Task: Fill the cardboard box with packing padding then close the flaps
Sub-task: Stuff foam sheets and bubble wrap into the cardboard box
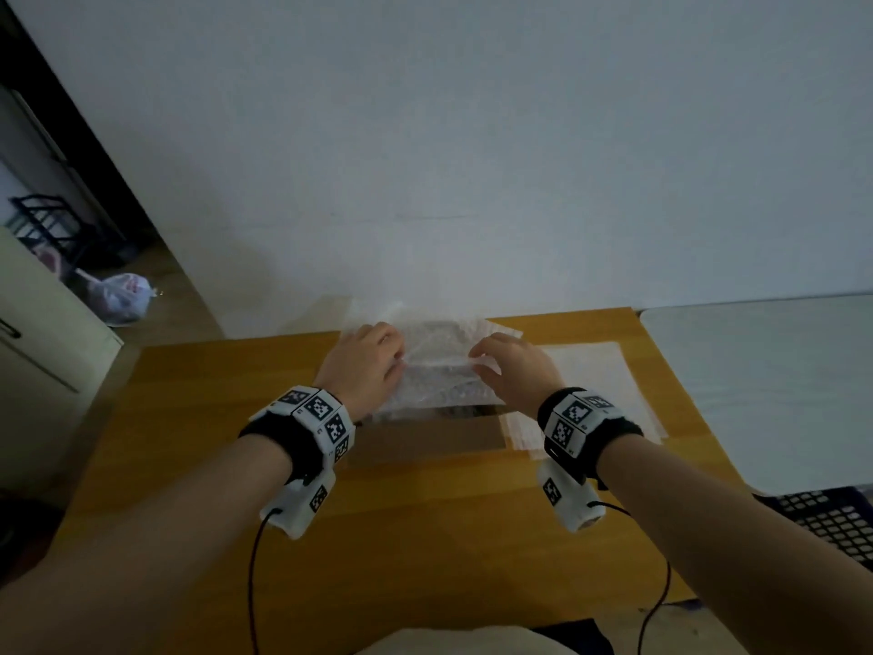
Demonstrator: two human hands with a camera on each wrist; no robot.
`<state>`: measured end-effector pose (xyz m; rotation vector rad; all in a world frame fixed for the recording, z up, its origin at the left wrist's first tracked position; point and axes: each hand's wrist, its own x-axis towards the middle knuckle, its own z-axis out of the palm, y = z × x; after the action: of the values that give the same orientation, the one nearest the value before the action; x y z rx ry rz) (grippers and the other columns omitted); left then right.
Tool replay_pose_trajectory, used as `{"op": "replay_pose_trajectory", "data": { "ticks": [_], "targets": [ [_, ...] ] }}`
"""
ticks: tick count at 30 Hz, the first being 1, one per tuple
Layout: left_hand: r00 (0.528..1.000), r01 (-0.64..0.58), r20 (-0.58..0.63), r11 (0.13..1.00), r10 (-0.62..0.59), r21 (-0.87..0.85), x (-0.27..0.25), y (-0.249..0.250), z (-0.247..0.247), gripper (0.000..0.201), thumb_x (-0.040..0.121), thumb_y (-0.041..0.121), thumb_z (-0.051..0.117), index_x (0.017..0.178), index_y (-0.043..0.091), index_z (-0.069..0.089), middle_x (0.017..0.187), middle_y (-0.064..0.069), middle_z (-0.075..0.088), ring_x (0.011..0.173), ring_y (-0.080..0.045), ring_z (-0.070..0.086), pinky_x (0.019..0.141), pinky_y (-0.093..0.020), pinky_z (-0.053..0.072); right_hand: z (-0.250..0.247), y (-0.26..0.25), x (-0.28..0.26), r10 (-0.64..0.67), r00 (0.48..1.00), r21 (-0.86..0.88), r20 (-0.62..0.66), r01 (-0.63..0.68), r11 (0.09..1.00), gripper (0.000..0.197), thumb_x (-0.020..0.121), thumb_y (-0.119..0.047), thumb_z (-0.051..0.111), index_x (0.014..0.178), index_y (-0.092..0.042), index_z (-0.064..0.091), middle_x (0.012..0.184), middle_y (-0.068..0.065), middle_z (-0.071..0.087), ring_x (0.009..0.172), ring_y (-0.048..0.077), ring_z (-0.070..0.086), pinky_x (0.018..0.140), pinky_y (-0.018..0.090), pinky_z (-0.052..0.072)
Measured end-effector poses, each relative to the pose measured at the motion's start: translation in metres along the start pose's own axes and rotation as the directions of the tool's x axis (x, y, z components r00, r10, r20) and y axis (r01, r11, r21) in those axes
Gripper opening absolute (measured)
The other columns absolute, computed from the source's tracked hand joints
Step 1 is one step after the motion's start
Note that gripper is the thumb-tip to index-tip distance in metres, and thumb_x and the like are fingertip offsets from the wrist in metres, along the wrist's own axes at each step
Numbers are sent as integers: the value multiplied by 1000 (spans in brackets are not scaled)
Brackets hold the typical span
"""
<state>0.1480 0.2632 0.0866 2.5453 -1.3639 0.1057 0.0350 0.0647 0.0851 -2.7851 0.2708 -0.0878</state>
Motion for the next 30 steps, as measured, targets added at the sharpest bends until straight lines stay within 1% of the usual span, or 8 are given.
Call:
{"op": "replay_pose_trajectory", "data": {
  "ticks": [9,12,16,19,23,25,27,30],
  "targets": [
    [987,57,147,998,-59,16,-5,-12,20,19,98,28,39,103,15,53,112,1,53,90,-11,45,77,-22,36,18,-5,3,1,970,-42,244,10,999,38,98,-27,42,135,-19,47,141,2,49,123,22,52,101,37,44],
    [969,100,224,994,-108,47,-9,-15,26,34,100,37,34,122,17,52,135,-1,47,119,-17,45,96,-31,38,28,-3,6,-15,951,-107,309,50,993,41,101,-24,33,141,-19,40,149,1,40,138,21,35,115,38,29],
    [903,121,414,993,-112,3,-21,-21,17,87,79,80,10,146,28,29,158,2,16,144,-19,17,115,-40,17,33,-5,9,-64,884,-269,463,209,940,43,101,-17,32,143,-16,36,152,0,34,142,18,27,119,35,15],
    [847,16,528,996,-59,86,-30,-26,13,83,80,74,36,150,35,14,159,6,3,146,-18,4,117,-38,5,38,-5,11,-63,862,-323,503,256,911,39,99,-16,36,137,-16,44,145,1,43,138,19,34,118,37,17],
    [907,75,418,996,-46,-53,-37,-35,16,50,98,44,38,145,28,33,156,1,20,145,-18,14,117,-36,12,43,-5,12,-19,876,-251,482,159,955,34,99,-21,35,129,-16,50,136,2,52,132,22,42,116,39,25],
    [916,81,399,994,-45,-74,-33,-36,18,43,100,41,35,138,23,46,153,-1,29,143,-18,20,116,-36,16,38,-4,9,0,907,-152,421,70,986,29,99,-25,35,114,-14,56,123,3,59,120,26,50,101,38,40],
    [916,68,399,996,-39,-59,-26,-33,18,49,99,47,30,123,17,61,146,-4,42,136,-20,34,111,-35,24,31,-1,5,-12,943,-92,334,45,995,26,99,-24,34,101,-11,56,110,4,61,107,28,57,83,32,43],
    [908,106,411,994,-87,-24,-14,-28,21,66,94,56,21,96,11,70,114,-6,64,104,-21,57,88,-33,43,19,5,-3,-37,981,-30,188,43,999,34,99,-26,39,126,-12,53,135,6,53,120,25,52,97,34,43]
  ]
}}
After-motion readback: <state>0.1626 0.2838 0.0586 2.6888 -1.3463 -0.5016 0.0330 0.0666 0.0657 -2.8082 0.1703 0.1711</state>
